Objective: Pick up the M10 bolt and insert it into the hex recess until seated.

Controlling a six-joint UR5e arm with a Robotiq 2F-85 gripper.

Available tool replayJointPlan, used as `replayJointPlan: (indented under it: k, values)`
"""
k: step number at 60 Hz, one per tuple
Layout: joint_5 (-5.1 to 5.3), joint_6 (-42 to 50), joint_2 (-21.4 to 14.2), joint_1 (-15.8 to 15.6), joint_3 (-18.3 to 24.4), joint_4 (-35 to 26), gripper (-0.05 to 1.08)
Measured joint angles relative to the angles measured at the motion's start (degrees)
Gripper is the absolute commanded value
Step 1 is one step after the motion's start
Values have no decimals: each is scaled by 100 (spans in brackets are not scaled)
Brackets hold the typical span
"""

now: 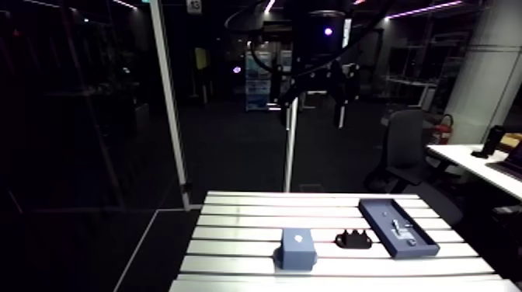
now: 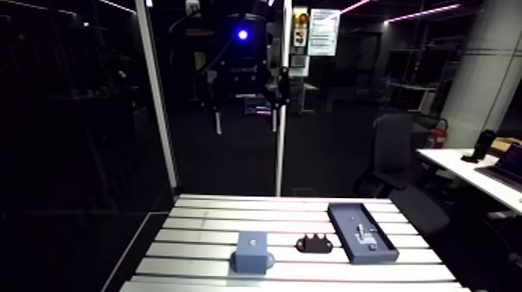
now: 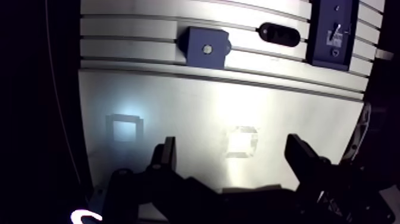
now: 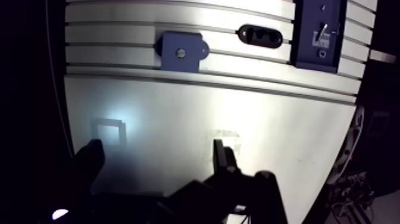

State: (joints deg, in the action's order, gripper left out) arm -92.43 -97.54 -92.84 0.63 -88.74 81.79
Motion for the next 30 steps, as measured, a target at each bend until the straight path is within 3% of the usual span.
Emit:
replayJointPlan:
  k: [30]
  values:
    - [34, -29, -36, 14, -87, 108, 1]
